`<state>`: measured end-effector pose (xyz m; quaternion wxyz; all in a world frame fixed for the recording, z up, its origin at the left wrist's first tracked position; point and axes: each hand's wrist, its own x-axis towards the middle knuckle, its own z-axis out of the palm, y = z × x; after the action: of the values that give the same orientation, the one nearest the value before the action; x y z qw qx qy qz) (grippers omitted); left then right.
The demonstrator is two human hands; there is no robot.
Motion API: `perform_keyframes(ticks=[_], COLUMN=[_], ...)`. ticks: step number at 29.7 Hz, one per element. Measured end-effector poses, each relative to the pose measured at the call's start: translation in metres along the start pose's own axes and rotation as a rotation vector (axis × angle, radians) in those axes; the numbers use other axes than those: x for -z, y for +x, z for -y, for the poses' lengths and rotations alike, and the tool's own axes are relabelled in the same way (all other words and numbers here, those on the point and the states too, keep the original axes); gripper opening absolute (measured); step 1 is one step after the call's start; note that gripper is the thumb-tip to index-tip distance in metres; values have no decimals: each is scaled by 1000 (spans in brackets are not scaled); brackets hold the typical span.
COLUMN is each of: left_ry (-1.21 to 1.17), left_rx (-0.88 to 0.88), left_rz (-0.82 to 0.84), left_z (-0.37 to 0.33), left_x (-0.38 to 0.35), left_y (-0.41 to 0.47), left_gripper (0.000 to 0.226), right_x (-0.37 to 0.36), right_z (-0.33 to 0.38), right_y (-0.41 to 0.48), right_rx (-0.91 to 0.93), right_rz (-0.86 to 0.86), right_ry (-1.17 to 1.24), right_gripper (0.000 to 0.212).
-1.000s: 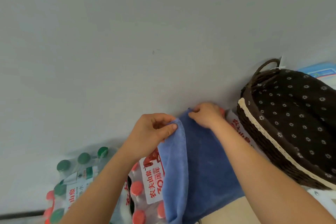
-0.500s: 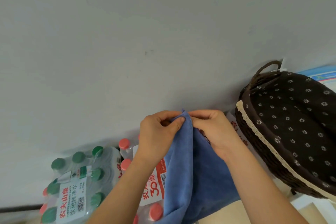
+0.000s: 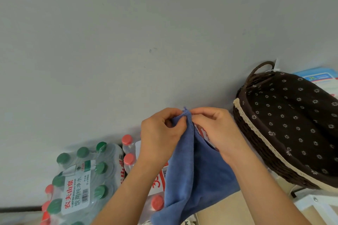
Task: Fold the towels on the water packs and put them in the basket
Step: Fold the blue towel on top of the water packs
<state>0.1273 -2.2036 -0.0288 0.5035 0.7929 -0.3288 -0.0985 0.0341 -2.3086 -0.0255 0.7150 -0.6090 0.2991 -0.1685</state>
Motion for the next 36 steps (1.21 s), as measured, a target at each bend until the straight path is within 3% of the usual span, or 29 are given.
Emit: perform_keyframes(ticks=[5,11,15,19,23,26,29,32,34,36], left_ry=[76,592,736,695,592,659,858,660,451,390], left_rx=[-52,-256,-510,-630,-428,-258,-291,-347,-290,-299], left_rz=[6,318,258,177,95,104,54,86,202,199], left_z=[-4,22,14,-15,-45,-53,-51,-52,-52,-54], left_x=[6,48,89,118,145,169,187,194,193,191], left_y=[-8,-5,-16,-31,-55,-66,-73,-78,-77,-76], left_gripper=[16,49,40,31,18,40,57,61,49,30], right_x=[-1,14,16,0,-25,-46,-70,-94,-106,-109], right_z=[5,10,12,21,40,54,60,63,64,64], right_y=[-6,-5,-6,-15,-31,-49,-68,-84,-91,-93], right_rx=[67,166,240,334,429,456,478,513,535,531], right_rz=[89,-32,-148,-227,-176,-23,141,260,283,273], right_ry=[-28,11,-151,-259,-289,-260,-256,-299,-272,-183], right_gripper=[12,8,11,10,9,11,14,13,11,9])
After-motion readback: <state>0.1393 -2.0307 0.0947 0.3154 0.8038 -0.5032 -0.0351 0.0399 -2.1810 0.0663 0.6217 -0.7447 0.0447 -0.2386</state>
